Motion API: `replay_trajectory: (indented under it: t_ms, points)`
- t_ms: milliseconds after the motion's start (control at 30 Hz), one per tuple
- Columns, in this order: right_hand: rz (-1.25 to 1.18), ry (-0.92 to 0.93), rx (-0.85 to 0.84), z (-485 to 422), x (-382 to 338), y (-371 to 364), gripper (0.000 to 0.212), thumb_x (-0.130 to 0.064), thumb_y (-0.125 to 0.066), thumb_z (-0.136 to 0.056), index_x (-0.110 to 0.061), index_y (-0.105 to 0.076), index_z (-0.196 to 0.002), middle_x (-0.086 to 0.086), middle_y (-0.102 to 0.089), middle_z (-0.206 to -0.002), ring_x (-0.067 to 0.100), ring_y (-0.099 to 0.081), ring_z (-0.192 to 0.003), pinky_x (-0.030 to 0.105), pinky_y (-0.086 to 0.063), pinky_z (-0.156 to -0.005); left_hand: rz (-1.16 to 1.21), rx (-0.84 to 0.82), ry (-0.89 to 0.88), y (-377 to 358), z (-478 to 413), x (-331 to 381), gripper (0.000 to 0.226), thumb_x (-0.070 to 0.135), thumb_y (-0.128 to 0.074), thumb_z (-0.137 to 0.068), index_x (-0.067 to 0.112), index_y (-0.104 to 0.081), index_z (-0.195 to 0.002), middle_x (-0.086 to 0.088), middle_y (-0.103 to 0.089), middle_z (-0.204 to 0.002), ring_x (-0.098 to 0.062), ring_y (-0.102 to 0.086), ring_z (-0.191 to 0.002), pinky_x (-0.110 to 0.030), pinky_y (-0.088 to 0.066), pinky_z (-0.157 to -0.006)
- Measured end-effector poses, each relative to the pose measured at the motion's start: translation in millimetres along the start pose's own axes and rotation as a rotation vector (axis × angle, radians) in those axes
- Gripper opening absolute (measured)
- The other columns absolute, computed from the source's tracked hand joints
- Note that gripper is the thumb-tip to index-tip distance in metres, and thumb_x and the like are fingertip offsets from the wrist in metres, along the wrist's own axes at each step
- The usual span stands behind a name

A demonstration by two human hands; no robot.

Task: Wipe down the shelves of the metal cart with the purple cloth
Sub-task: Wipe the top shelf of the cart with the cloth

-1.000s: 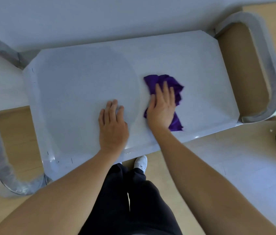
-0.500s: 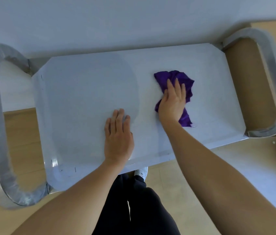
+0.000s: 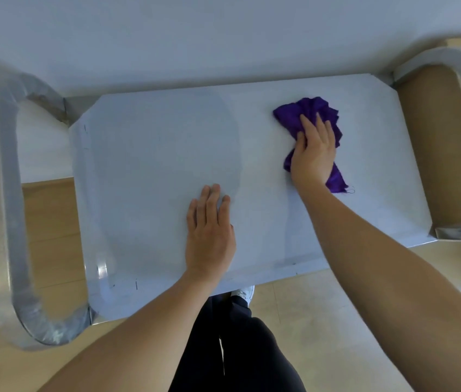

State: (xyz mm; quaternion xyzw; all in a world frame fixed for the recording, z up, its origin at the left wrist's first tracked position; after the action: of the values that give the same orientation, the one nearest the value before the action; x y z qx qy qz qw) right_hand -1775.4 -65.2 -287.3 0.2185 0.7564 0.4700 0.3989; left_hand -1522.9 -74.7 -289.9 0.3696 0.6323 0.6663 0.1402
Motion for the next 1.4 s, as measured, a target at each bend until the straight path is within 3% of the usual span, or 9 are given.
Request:
replay_trajectory:
  t_ms: [67,200,333,400,567,767,900,1233,1400]
  points:
    - [-0.003,0.005,0.035,5.2,-25.8,-10.3,0.037,-0.011,-0.05,-0.092,-0.015,-0.063,-0.126,0.013,-0.056,-0.137,0.037,-0.042,-0.132,0.045,-0.037,-0.11,-0.004,-0.006,0.001,-0.6,-0.3,0.1,0.046,0.007,-0.035,-0.089,0.003,-0.055,-0.129,-0.019,-0.045,-0.146,-0.034,-0.038,-0.14,-0.053,-0.032,-0.112]
    - [-0.029,0.5,-0.129,37.8,-103.7,-43.0,0.045,-0.001,-0.06,-0.081,-0.017,-0.065,-0.122,0.009,-0.061,-0.131,0.033,-0.051,-0.124,0.045,-0.041,-0.105,-0.013,-0.016,0.001,-0.4,0.6,1.7,0.044,0.006,-0.039,-0.089,0.003,-0.054,-0.129,-0.019,-0.043,-0.148,-0.034,-0.036,-0.142,-0.052,-0.03,-0.114]
    - [-0.067,0.612,-0.212,31.2,-111.4,-41.2,0.034,-0.022,-0.056,-0.093,-0.022,-0.063,-0.126,0.006,-0.058,-0.135,0.035,-0.052,-0.123,0.048,-0.046,-0.098,-0.008,-0.025,-0.001,0.8,0.9,3.1,0.043,0.006,-0.039,-0.09,0.002,-0.053,-0.13,-0.019,-0.041,-0.149,-0.034,-0.034,-0.143,-0.052,-0.029,-0.115]
    - [-0.052,0.515,-0.151,10.5,-88.7,-34.9,0.034,-0.029,-0.053,-0.094,-0.025,-0.063,-0.126,0.005,-0.057,-0.137,0.033,-0.051,-0.125,0.044,-0.043,-0.103,-0.001,-0.02,-0.002,0.4,0.7,3.2,0.044,0.005,-0.041,-0.089,0.003,-0.054,-0.13,-0.018,-0.042,-0.149,-0.034,-0.035,-0.142,-0.052,-0.03,-0.114]
    - [0.018,0.157,-0.185,-4.3,-71.5,-35.3,0.039,-0.031,-0.04,-0.1,-0.029,-0.05,-0.138,0.001,-0.037,-0.153,0.031,-0.024,-0.145,0.045,-0.024,-0.117,0.008,-0.004,-0.003,-1.8,0.7,1.6,0.043,0.003,-0.045,-0.088,0.003,-0.054,-0.129,-0.018,-0.043,-0.148,-0.034,-0.035,-0.142,-0.052,-0.03,-0.114]
    - [-0.066,0.5,-0.296,28.4,-135.2,-55.3,0.038,-0.025,-0.053,-0.094,-0.025,-0.058,-0.132,0.004,-0.051,-0.143,0.037,-0.039,-0.137,0.048,-0.037,-0.106,-0.017,-0.031,0.003,-1.4,1.4,1.7,0.044,0.005,-0.042,-0.089,0.002,-0.053,-0.131,-0.019,-0.041,-0.149,-0.033,-0.034,-0.143,-0.052,-0.03,-0.114]
    - [-0.076,0.537,-0.295,24.8,-122.3,-49.8,0.036,-0.029,-0.047,-0.098,-0.025,-0.057,-0.133,0.001,-0.052,-0.143,0.03,-0.04,-0.138,0.045,-0.035,-0.111,-0.018,-0.033,0.006,0.7,0.1,2.7,0.045,0.007,-0.037,-0.089,0.003,-0.054,-0.131,-0.019,-0.043,-0.148,-0.033,-0.035,-0.142,-0.052,-0.031,-0.113]
    - [0.029,0.177,-0.258,1.4,3.5,6.3,0.038,-0.033,-0.04,-0.101,-0.031,-0.049,-0.138,0.0,-0.044,-0.149,0.024,-0.031,-0.142,0.042,-0.031,-0.113,-0.055,-0.03,-0.003,2.8,-1.8,3.6,0.045,0.009,-0.036,-0.088,0.004,-0.053,-0.13,-0.019,-0.045,-0.145,-0.035,-0.039,-0.139,-0.052,-0.034,-0.111]
    - [0.08,0.152,-0.282,3.9,30.4,24.6,0.039,-0.032,-0.038,-0.102,-0.031,-0.046,-0.14,-0.001,-0.041,-0.151,0.024,-0.029,-0.144,0.044,-0.032,-0.113,-0.109,-0.039,-0.037,10.9,-0.8,0.6,0.041,0.008,-0.039,-0.086,0.004,-0.059,-0.122,-0.019,-0.052,-0.137,-0.036,-0.047,-0.132,-0.05,-0.037,-0.107]
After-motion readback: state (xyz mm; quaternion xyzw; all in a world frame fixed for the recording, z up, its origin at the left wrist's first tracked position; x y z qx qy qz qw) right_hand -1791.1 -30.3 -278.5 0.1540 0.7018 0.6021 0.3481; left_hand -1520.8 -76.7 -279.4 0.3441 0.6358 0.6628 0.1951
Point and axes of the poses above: each hand's wrist, its own z-axis away from the middle knuckle, its own y-axis out of the back of the hand, x = y × z, the point moved 3 cm from there along -z, towards the middle knuckle
